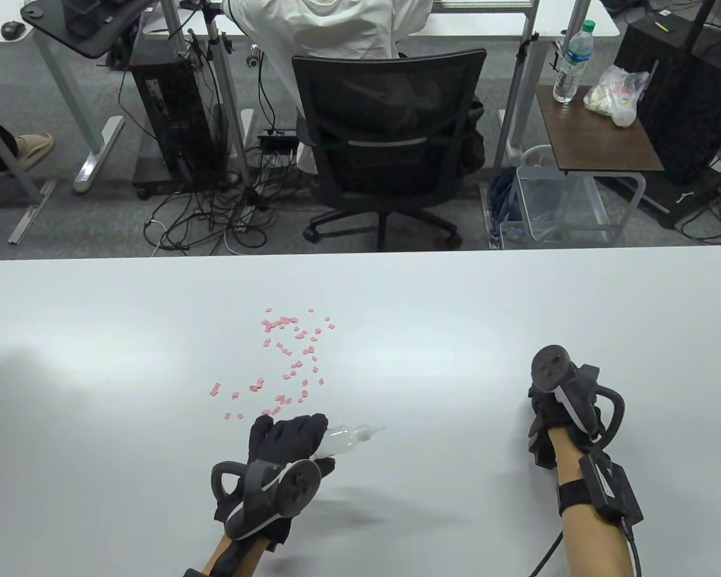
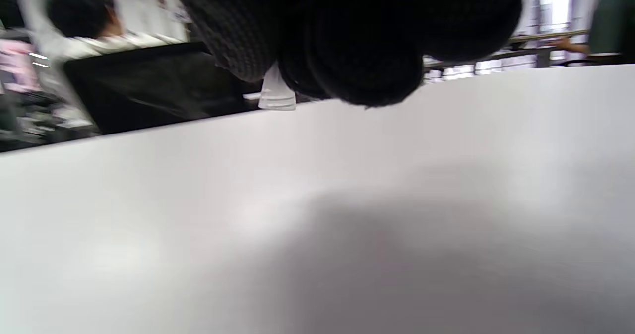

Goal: Squeeze empty conical bottle to blow paper scraps with air puff

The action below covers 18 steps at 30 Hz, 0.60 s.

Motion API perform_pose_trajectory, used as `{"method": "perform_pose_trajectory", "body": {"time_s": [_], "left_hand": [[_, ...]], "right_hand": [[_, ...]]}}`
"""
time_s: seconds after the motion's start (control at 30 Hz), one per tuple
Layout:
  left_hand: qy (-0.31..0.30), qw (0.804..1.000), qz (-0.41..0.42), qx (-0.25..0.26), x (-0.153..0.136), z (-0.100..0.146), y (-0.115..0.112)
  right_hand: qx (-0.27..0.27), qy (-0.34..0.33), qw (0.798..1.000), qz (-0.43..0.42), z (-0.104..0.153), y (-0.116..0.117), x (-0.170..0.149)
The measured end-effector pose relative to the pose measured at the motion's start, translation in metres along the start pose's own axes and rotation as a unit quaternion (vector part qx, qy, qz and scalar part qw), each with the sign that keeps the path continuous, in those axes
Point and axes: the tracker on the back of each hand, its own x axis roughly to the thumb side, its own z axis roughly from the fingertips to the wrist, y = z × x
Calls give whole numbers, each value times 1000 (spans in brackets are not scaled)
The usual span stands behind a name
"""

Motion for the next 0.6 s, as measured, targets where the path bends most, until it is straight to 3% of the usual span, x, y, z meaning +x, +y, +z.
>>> {"method": "perform_pose_trajectory", "body": {"time_s": [0.13,0.23,0.33,0.47,0.6], "left_hand": [[1,1000,3,2,-1,0,1],[1,1000,8,7,-2,1,1],[1,1000,14,8,-4,1,0],[-1,1000,19,8,-3,2,0],[-13,1000,25,8,1,3,-1]], "right_hand": [[20,-102,986,-127,43,-18,24],[43,-162,948,-272,81,-27,40],[54,-198,912,-355,111,-36,52],[35,-216,888,-405,132,-41,59],[35,-214,887,-408,136,-36,64]]}}
